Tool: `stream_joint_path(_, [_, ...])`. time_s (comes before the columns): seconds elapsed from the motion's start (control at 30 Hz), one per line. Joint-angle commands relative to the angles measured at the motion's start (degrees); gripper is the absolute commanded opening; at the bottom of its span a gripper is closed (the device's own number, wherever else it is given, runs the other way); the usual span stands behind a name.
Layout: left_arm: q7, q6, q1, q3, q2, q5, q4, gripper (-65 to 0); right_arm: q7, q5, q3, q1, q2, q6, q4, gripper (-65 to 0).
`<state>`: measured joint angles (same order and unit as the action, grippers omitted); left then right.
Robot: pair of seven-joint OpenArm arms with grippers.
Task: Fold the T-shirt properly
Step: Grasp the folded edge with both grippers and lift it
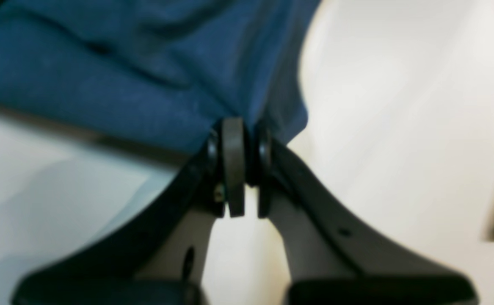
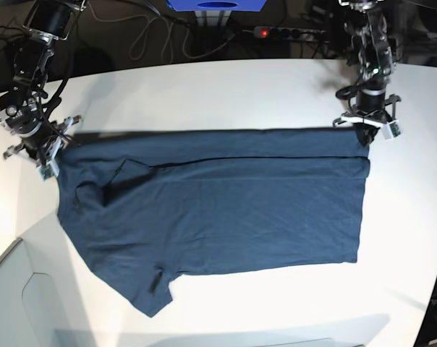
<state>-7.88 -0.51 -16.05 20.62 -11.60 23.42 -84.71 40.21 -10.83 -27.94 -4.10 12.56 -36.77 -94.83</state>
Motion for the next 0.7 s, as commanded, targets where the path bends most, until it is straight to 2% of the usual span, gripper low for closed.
stream_joint_path(0.0, [1.68,0.12,0.36,0.26,-0.93,0.18,-2.81,-65.0,0.28,0.24,-0.32,0.98,0.94,-0.9,-2.36,-65.0])
stream_joint_path(0.27, [1.42,0.12,2.56,3.42,-1.28,0.18,-10.72,-65.0,5.99,0.24,-0.32,8.54,1.47,-0.9,-8.95,-65.0])
stream_joint_path(0.47, [-6.76,0.47,4.85,7.38,-0.4,0.18,-12.48,-65.0,6.26,0.24,-0.23,9.86,1.2,-0.9,-9.48,-65.0])
stream_joint_path(0.53, [-7.2,0.47,5.2,7.91,0.91,0.18,-12.04,-65.0,6.17,0.24,-0.23,9.5,1.2,-0.9,-9.13,-65.0])
stream_joint_path(0.67, [-7.37,0.47,5.28,7.73,1.0,0.1,-12.48,-65.0,5.82,0.5,-0.23,10.03,1.11,-0.9,-9.66,-65.0])
